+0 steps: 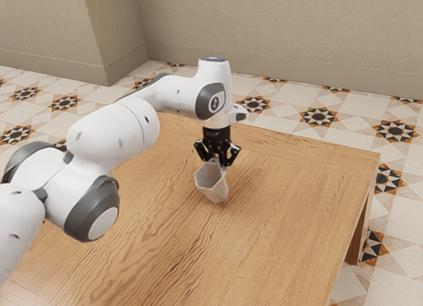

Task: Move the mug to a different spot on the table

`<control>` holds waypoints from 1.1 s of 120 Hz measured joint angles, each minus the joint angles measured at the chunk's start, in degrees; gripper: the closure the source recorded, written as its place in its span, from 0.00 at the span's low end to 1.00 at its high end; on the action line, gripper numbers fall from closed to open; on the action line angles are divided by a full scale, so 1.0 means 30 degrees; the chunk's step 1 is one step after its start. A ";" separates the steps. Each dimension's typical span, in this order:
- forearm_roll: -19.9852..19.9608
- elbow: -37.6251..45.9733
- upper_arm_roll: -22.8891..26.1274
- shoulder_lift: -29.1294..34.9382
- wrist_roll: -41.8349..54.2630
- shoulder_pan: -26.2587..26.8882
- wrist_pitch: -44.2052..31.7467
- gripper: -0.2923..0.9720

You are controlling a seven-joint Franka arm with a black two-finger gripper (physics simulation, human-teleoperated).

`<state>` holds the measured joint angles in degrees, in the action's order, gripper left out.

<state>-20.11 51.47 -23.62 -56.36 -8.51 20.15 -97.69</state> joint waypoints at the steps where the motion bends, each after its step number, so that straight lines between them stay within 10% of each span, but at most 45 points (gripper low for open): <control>1: 0.0004 0.0003 0.0000 0.0014 -0.0003 0.0003 0.0061 0.70; 132: 0.2822 -0.0168 0.0103 0.1206 -0.1572 -0.1319 0.9565 0.75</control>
<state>-11.65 50.97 -23.31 -52.75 -13.23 16.19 -69.00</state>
